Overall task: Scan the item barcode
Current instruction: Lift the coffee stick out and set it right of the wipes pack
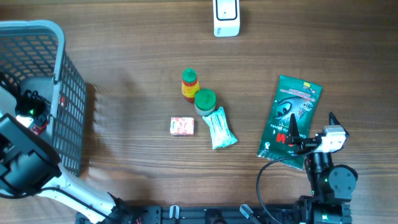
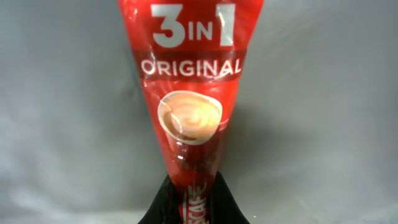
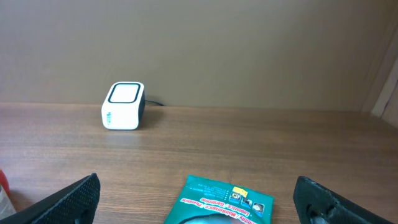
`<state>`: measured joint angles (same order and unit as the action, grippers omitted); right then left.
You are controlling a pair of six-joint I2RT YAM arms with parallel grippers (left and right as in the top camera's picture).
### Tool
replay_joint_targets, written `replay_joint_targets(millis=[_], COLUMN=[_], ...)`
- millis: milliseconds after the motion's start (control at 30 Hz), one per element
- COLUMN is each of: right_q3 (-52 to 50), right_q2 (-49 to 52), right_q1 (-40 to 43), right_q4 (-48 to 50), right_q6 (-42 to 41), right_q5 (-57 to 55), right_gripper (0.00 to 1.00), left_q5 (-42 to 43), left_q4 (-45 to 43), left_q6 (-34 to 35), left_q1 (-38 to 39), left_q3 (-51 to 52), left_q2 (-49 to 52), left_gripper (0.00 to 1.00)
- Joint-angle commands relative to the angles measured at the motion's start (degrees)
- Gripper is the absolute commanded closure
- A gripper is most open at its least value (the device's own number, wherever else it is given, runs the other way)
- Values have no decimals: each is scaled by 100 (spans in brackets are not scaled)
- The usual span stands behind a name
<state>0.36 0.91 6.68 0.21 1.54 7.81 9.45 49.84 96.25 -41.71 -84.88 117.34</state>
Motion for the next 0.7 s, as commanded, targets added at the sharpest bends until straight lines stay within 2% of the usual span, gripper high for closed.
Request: replay_joint_targets(millis=[0,200,667], right_q3=[-7,-7,-7], right_q2=[-11,-11,-11], right_q1=[-20,-20,-20], right_q4=[20,20,20], right_q6=[-44,-44,-42], right_q5=[-55,-55,-57], right_gripper=[0,0,0], left_q5=[-809,-848,-802], left_q4=[74,240,315], left_q6=[-649,-756,-756], left_q1=[-57,-57,-52], left_q3=[310,310,310], left_q2=[-308,-1274,-2730], left_gripper=[96,96,96])
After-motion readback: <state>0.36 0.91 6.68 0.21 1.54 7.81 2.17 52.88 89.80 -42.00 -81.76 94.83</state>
